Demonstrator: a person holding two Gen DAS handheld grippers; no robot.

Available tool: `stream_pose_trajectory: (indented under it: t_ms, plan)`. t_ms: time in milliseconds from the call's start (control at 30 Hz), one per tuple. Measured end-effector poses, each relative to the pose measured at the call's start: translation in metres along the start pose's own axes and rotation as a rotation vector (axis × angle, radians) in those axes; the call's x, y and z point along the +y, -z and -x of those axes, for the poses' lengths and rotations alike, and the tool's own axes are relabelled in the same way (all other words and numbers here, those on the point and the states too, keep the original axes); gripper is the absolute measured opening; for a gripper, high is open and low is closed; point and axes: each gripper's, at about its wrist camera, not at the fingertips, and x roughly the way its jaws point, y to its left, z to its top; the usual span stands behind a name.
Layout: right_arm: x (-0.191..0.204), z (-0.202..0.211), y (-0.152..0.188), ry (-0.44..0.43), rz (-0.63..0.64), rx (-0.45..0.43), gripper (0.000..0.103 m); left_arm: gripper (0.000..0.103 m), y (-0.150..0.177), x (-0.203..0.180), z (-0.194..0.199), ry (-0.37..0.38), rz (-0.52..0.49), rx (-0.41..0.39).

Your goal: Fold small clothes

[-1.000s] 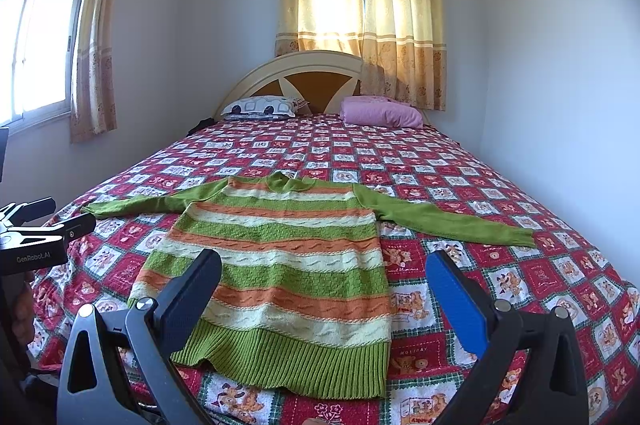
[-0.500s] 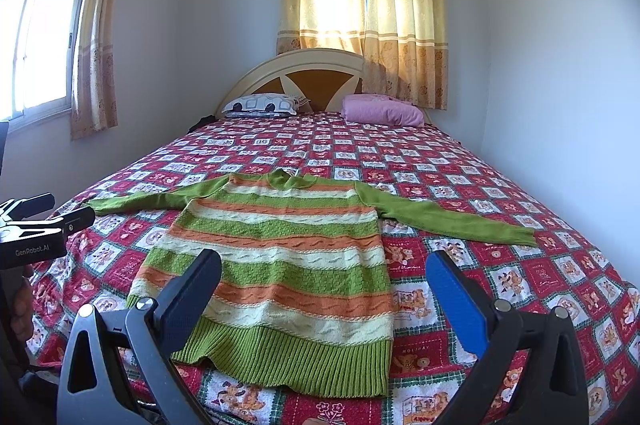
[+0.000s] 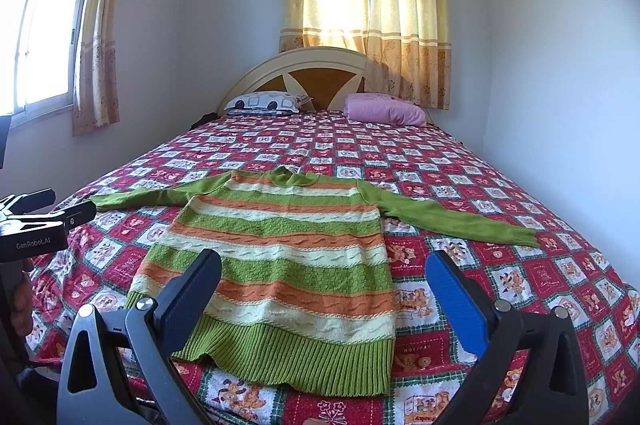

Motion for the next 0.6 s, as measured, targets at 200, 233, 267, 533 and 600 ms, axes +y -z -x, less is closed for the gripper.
stream_pose_trajectory:
  t_ms: [200,233,267,533,600]
  plan:
    - [0.0,0.0,-0.0003,0.0,-0.001,-0.001,0.102,0.103,0.0002,0.0013,-0.0001,0.0,0.0,-0.002]
    - [0.0,0.0,-0.0007,-0.001,-0.001,-0.001,0.102,0.103,0.0002,0.0015,-0.0001,0.0,0.001,-0.002]
    - [0.0,0.0,-0.0008,0.0,0.0,-0.002,0.102,0.103,0.0001,0.0015,-0.0001,0.001,0.001,-0.003]
    - [0.0013,-0.001,0.0019,-0.003,0.006,0.001,0.102,0.103,0.0006,0.0045,-0.002,-0.003,0.002,-0.001]
    - [0.0013,-0.0011,0.0019,-0.004,0.006,0.001,0.102,0.103,0.0008,0.0043,-0.0022,-0.004,0.0,-0.003]
